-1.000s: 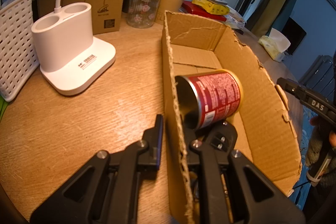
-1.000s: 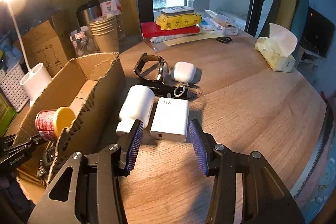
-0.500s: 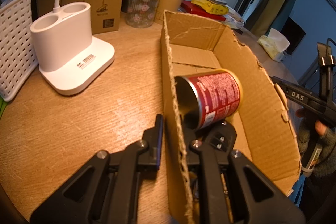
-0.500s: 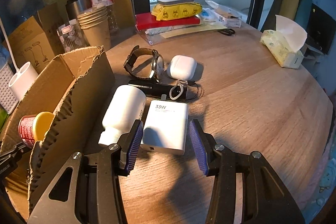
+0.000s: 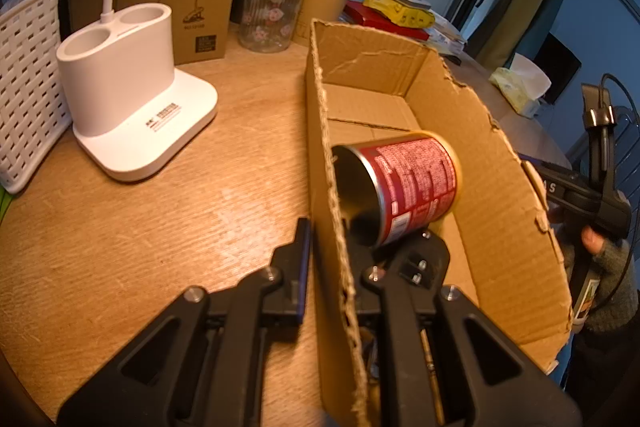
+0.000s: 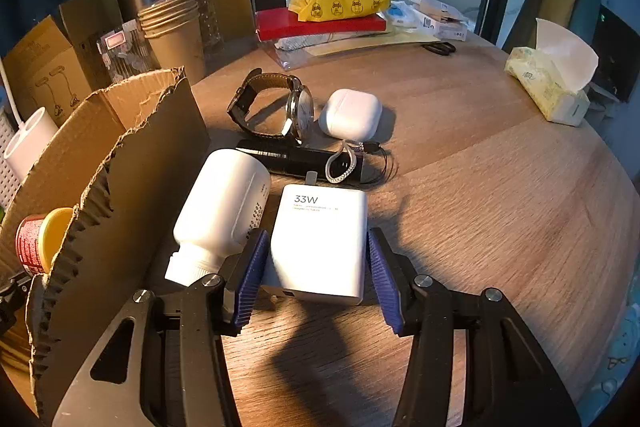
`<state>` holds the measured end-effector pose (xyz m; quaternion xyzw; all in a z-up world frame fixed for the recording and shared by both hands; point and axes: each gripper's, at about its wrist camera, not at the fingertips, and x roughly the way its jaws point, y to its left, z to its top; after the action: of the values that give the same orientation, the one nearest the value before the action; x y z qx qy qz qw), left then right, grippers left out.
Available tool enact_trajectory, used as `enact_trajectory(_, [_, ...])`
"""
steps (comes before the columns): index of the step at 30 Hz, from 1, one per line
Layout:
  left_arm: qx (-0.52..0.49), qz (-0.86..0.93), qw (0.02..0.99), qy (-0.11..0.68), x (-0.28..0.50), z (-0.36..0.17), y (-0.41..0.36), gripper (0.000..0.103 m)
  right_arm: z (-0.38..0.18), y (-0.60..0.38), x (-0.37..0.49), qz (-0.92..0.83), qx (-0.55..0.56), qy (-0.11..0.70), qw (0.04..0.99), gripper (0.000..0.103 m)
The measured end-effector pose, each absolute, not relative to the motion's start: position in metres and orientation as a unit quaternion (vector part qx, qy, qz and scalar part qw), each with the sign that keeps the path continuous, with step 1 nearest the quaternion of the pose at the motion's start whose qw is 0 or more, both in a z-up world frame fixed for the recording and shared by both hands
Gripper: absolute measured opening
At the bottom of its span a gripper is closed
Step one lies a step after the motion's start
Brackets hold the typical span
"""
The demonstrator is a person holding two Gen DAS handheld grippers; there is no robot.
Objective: Organize rigid objects
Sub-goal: 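Close the right gripper on the white wall charger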
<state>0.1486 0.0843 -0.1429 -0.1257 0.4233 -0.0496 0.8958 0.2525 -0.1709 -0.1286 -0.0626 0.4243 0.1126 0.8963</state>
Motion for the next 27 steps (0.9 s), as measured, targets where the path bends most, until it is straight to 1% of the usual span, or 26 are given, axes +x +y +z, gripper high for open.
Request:
enact_trajectory(18, [-0.126,-0.050,0.896,0.423,0.149,-0.143,0.085,0.012,-0.117,-0.177,0.230,0.115,-0.056,0.418,0.899,0.051])
enact_trajectory(27, [-0.126,-0.050,0.896,0.423,0.149,-0.143,0.085,0.012,-0.097,-0.179,0.214,0.113,-0.061,0.397,0.909,0.050])
